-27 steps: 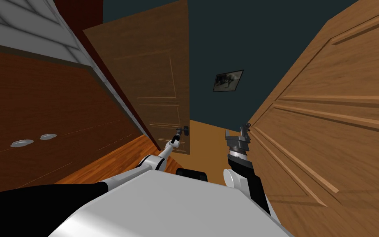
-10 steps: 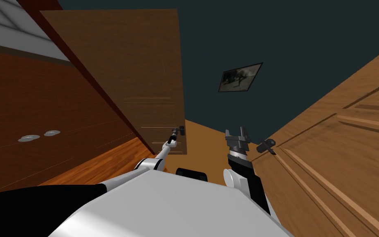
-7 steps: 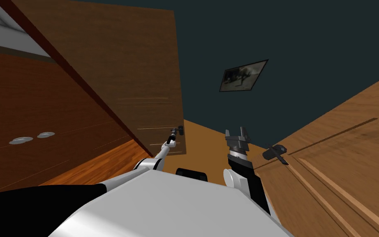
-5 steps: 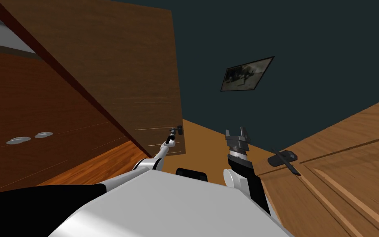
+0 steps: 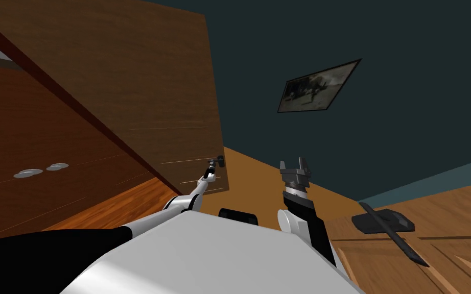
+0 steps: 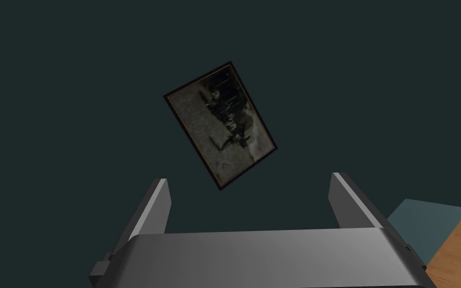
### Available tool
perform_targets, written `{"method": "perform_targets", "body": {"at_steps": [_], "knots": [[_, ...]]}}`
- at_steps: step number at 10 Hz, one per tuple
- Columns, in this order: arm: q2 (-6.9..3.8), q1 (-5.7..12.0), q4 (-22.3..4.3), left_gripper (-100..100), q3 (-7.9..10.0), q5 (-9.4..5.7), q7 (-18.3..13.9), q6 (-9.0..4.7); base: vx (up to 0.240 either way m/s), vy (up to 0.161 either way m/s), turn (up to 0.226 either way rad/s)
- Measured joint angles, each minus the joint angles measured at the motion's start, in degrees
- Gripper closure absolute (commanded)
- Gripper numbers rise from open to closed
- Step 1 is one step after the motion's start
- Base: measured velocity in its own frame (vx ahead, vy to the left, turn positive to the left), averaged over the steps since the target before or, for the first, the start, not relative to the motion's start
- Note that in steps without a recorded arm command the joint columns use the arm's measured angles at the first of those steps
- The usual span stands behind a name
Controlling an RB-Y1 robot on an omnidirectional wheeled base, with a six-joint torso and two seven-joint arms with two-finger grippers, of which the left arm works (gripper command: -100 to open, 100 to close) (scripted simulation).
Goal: Push the door open
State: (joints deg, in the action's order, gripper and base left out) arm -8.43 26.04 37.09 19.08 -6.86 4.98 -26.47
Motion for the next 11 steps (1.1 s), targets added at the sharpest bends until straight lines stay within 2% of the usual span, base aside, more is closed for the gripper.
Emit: {"method": "perform_targets", "body": {"at_steps": [2, 3, 5, 6, 7, 9, 11], "knots": [[0.32, -1.22, 2.48, 100, 0.82, -0.2, 0.49, 1.37, 0.151, -0.088, 0.069], [0.4, -1.57, 2.72, 100, 1.58, -0.37, 1.03, 1.62, 0.163, -0.115, 0.087], [-1.06, -1.53, 1.45, 100, 2.58, -0.87, 0.65, 1.32, 0.206, -0.097, 0.07], [-0.7, -2.23, 3.0, 100, 3.62, -1.08, 1.3, 1.98, 0.21, -0.097, 0.071], [-0.81, -2.69, 3.78, 100, 4.31, -1.27, 1.71, 2.17, 0.122, -0.062, 0.044], [-1.74, -1.81, 2.25, 100, 5.26, -1.6, 1.86, 1.33, 0.161, -0.06, 0.045], [-2.17, -2.1, 1.83, 100, 6.36, -1.92, 2.2, 1.04, 0.175, -0.097, 0.069]]}}
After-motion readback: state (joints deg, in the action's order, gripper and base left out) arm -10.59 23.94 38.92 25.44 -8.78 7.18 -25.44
